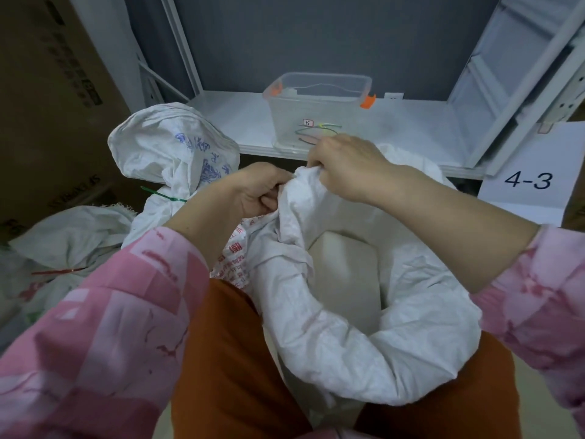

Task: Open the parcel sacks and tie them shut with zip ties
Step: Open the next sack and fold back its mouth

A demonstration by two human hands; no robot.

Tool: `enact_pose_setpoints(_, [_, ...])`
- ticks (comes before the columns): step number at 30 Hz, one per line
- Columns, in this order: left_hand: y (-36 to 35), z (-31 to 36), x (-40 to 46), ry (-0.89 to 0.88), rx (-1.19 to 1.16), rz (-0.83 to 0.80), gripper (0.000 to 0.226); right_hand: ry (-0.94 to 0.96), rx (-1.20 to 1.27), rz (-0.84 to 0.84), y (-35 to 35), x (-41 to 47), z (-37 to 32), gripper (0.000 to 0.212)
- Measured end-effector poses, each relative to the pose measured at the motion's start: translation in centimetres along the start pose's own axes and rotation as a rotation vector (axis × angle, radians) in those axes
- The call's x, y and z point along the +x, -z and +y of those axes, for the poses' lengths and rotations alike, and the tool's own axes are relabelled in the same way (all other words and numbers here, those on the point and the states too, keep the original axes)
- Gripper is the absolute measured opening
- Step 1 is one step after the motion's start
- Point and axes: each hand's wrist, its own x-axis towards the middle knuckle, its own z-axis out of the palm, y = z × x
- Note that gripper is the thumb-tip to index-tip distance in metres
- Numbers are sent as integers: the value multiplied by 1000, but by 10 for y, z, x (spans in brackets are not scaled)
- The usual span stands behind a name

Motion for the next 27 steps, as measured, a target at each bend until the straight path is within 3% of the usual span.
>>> enact_pose_setpoints(2, [0, 1, -5, -24, -6, -27, 29, -52, -76, 30, -1, 3, 1, 27])
enact_pose_setpoints(4, [3, 0, -12, -65, 154, 18, 20, -91, -118, 19, -4, 5, 6, 25])
enact_pose_setpoints(6, [11, -3, -18, -75, 408, 106, 45, -111, -136, 13, -7, 5, 10, 24])
enact_pose_setpoints(8, [17, -7, -21, -23, 678, 142, 46, -137, -141, 31, -11, 8, 13, 25])
enact_pose_setpoints(10, [21, -12, -21, 58, 797, 104, 43, -155, -129, 58, -15, 12, 17, 28])
enact_pose_setpoints(15, [23, -22, -14, 79, 593, 133, 15, -196, -74, 110, -23, 16, 24, 26])
enact_pose_setpoints(19, [22, -25, -9, 149, 304, 124, 12, -211, -68, 135, -23, 14, 29, 26])
enact_pose_setpoints(27, [13, -32, -12, 216, 173, 110, 16, -194, -87, 120, -26, 10, 30, 30])
